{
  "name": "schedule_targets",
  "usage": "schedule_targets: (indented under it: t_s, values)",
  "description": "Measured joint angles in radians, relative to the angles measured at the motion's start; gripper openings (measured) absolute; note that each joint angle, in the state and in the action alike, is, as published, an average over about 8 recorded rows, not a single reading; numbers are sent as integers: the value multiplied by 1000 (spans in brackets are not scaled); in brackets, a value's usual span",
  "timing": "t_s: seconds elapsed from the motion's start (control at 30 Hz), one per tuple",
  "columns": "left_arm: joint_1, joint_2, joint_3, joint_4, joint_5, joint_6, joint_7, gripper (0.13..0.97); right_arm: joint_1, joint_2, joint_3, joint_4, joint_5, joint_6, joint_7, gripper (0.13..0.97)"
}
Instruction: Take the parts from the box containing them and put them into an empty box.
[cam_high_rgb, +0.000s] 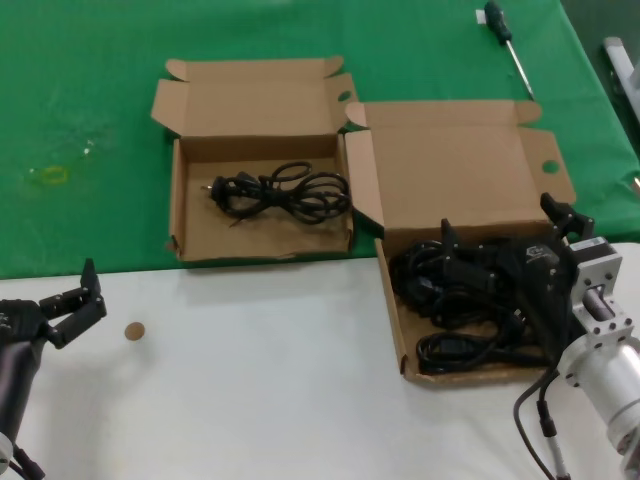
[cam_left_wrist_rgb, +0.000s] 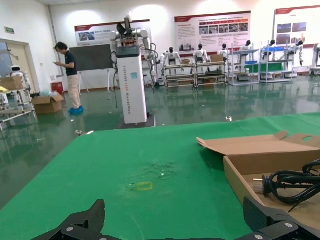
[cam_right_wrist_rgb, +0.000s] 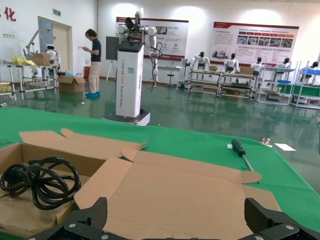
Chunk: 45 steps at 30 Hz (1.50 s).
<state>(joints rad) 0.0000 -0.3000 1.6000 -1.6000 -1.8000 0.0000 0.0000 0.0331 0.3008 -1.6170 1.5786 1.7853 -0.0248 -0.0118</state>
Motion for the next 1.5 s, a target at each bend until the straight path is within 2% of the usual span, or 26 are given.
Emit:
schedule_targets:
  t_s: [1.5]
  values:
    - [0,0,0,0,0,0,0,966,0,0,0,0,0,0,0,966]
